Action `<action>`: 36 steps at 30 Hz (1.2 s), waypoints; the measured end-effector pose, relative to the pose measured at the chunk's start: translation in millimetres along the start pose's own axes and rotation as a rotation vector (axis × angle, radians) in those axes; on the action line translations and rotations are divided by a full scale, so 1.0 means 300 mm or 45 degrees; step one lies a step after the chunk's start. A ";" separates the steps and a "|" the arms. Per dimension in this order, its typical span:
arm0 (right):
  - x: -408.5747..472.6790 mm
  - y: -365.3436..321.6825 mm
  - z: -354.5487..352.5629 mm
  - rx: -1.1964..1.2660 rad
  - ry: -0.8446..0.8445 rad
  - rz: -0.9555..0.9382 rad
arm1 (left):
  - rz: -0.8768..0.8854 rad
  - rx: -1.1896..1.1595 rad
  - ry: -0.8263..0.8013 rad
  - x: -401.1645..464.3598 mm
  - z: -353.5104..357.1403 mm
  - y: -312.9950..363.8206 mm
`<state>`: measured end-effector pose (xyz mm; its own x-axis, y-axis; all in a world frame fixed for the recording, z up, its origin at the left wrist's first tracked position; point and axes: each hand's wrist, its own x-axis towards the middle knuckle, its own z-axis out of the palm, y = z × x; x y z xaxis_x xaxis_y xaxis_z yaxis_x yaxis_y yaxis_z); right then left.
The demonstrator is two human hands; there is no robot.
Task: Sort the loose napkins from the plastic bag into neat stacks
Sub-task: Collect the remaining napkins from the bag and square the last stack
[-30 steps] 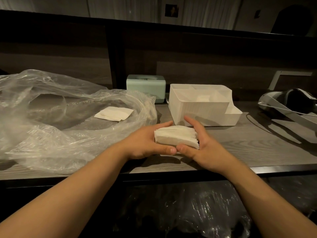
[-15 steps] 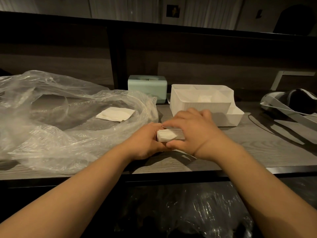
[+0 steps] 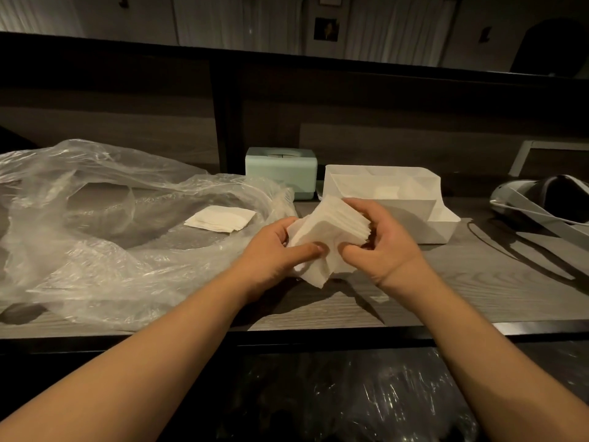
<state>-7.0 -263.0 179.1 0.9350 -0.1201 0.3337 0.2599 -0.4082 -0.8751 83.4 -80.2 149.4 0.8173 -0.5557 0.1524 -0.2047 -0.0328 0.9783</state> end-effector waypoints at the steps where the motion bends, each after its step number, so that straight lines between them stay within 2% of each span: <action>1: -0.007 0.003 -0.005 0.036 -0.018 0.032 | 0.008 0.063 0.007 -0.002 0.002 -0.001; 6: -0.036 0.011 -0.001 0.021 -0.010 0.129 | 0.085 0.185 -0.011 -0.019 0.020 0.002; 11: -0.048 0.035 -0.015 0.444 0.130 0.231 | 0.043 0.084 -0.045 -0.022 0.004 0.009; 16: -0.063 0.063 -0.035 0.151 0.088 0.280 | 0.066 0.193 -0.129 -0.012 0.021 -0.002; 21: -0.056 0.041 -0.044 0.085 0.062 0.228 | 0.043 0.256 -0.195 -0.004 0.022 -0.009; 26: 0.010 0.015 -0.048 -0.163 0.026 0.222 | 0.041 0.263 -0.220 -0.007 0.020 0.002; 36: 0.039 -0.001 -0.054 0.006 0.109 0.294 | 0.036 0.273 -0.225 0.003 0.019 -0.009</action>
<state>0.0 -278.9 188.9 0.9460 -0.2860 0.1529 0.0430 -0.3566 -0.9333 81.6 -85.3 146.1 0.7070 -0.6944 0.1342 -0.3508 -0.1795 0.9191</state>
